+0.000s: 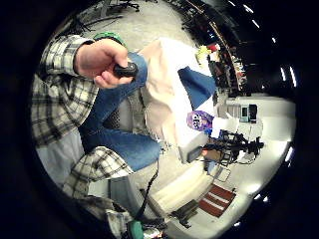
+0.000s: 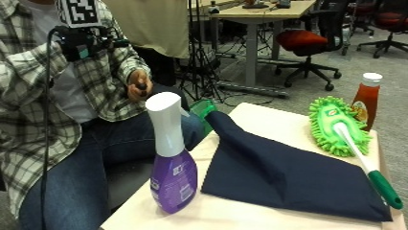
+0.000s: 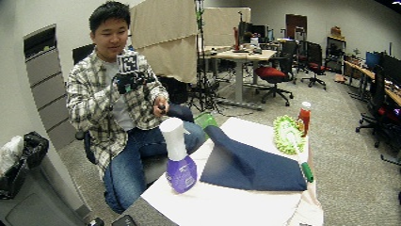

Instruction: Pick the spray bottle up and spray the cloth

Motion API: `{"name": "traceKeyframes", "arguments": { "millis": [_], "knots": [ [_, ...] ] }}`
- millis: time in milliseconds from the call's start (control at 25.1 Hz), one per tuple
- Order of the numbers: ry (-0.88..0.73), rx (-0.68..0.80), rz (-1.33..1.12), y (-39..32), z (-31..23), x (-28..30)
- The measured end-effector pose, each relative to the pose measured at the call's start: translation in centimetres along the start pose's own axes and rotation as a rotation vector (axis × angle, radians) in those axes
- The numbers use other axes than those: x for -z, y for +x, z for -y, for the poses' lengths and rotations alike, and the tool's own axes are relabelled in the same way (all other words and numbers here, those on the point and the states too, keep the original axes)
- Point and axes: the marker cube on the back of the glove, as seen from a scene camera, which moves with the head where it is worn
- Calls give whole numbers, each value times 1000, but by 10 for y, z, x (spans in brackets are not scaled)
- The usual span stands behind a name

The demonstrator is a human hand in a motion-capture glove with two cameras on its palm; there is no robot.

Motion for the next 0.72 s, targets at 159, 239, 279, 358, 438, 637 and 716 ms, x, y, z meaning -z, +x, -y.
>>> {"name": "traceKeyframes", "arguments": {
  "millis": [159, 239, 279, 358, 438, 637, 716],
  "knots": [
    [2, -34, -2, -1, 2, 0],
    [2, -83, -25, 2, 3, -1],
    [2, -92, -37, 3, 4, -1],
    [-1, -50, -36, 4, 3, -1],
    [-2, -2, -23, 4, 1, -1],
    [7, 17, 3, 8, 0, -1],
    [12, -3, 7, 12, -1, -2]
  ]
}}
